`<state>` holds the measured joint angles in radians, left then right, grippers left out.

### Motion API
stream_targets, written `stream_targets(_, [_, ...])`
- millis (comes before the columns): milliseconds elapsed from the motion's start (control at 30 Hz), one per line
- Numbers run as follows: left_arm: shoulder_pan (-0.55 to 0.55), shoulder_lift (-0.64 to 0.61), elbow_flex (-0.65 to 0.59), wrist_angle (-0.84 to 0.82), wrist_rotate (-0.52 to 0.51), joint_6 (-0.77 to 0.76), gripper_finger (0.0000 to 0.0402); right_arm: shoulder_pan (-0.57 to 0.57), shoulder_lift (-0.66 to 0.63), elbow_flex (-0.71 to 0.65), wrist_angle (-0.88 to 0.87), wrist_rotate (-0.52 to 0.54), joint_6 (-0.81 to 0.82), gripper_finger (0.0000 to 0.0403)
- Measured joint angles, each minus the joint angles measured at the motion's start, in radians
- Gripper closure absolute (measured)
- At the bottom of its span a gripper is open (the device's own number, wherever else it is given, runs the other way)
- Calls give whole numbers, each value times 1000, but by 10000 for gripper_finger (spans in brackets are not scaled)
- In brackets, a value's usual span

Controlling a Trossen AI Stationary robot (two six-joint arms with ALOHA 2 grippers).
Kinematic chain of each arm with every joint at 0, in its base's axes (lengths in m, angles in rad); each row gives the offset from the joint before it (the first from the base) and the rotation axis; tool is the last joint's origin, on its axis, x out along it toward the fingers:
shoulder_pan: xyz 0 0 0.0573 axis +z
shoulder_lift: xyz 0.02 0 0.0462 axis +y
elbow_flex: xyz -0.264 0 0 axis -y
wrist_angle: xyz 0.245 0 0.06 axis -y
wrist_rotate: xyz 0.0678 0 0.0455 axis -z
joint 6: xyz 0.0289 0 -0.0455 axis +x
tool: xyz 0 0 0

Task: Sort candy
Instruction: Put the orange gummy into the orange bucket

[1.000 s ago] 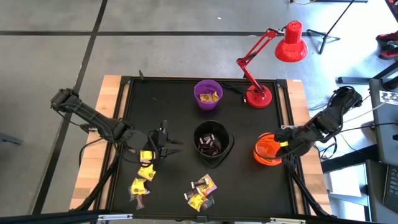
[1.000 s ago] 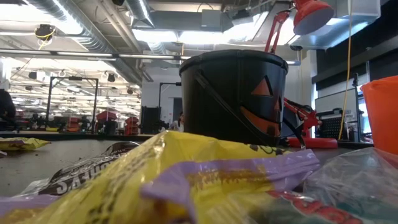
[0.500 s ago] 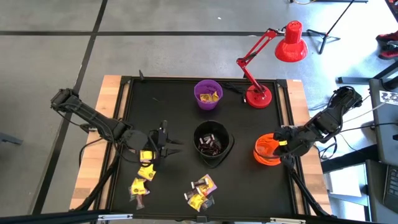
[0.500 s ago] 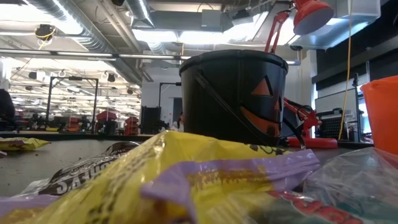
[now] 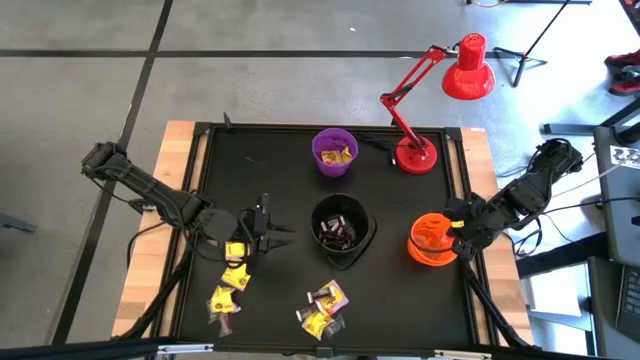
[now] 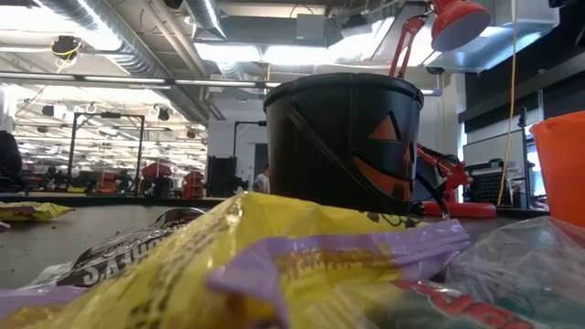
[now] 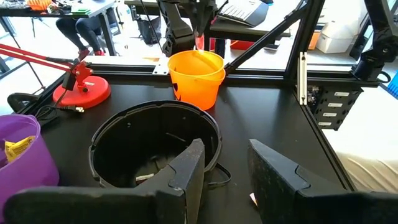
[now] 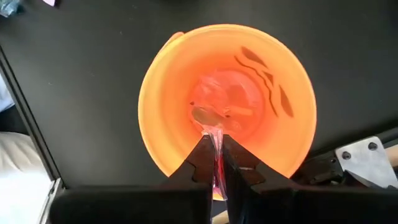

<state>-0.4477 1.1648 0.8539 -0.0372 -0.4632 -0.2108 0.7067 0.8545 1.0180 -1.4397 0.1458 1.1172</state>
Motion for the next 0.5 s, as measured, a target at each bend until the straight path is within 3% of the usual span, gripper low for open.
stream_targets(500, [0,0,0,0,0,0,289,0,-2,0,40,-51,0,391])
